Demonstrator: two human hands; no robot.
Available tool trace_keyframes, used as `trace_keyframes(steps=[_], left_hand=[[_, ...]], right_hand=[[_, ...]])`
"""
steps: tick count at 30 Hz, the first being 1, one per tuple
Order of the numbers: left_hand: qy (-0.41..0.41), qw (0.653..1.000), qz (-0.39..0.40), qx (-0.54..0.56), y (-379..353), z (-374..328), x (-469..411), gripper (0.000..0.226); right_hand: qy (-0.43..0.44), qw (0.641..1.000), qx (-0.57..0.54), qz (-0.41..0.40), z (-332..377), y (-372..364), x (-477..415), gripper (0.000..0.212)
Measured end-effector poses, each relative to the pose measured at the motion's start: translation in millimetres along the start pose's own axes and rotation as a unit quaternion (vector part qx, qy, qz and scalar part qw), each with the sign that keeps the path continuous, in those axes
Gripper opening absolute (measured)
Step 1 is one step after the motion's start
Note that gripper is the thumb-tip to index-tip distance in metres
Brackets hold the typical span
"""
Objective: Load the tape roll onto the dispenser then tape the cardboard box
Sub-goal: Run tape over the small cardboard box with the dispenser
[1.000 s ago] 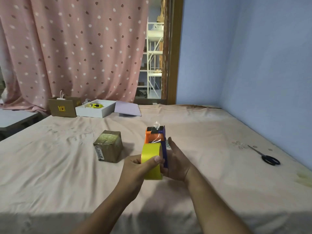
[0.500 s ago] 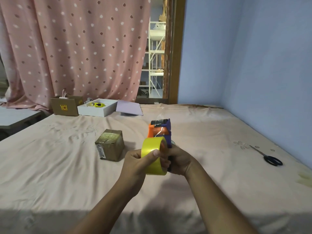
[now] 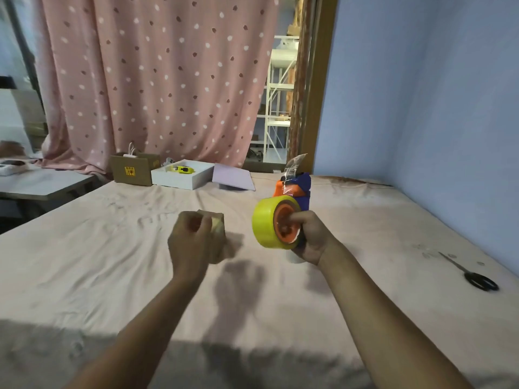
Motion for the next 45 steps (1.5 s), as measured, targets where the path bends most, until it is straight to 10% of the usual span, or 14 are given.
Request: trace_keyframes(steps=[5,14,29,34,39,45], left_hand=[[0.054,0.976,0.126,-0.169,-27,63,-28,0.102],[-0.01,0.969,0.104,-0.225,-59,57,-4,0.075],[-0.069,0.945,0.274,-0.163,-113,29,63,0.09],[0.138,0.948,0.286,0.008,-85,53,21,0.02],[0.273,0.888,0.317,0.191,-84,50,-1,0.059],[0.313,0.872,0.309,0.218,-100,69,3,0.036]], right_hand=[[0.001,0.998,-0.005,-0.055,20,17,2,0.029],[0.033,0.975,0.198,-0.099,61,21,8,0.028],[0.128,0.56,0.818,-0.033,71,-45,-4,0.057],[0.136,0.489,0.861,-0.011,66,-51,-10,0.062],[0.169,0.4,0.9,0.027,58,-70,-16,0.052],[0.204,0.37,0.904,0.067,52,-87,-16,0.047]])
Point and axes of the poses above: each hand's wrist, its own x-axis away from the middle knuckle, its own y-axis out of the back of the hand, z = x × y, the point moved 10 cm from there along -x, towards the middle knuckle, and after that the axes turned 7 degrees about -x, right-handed, at the moved point
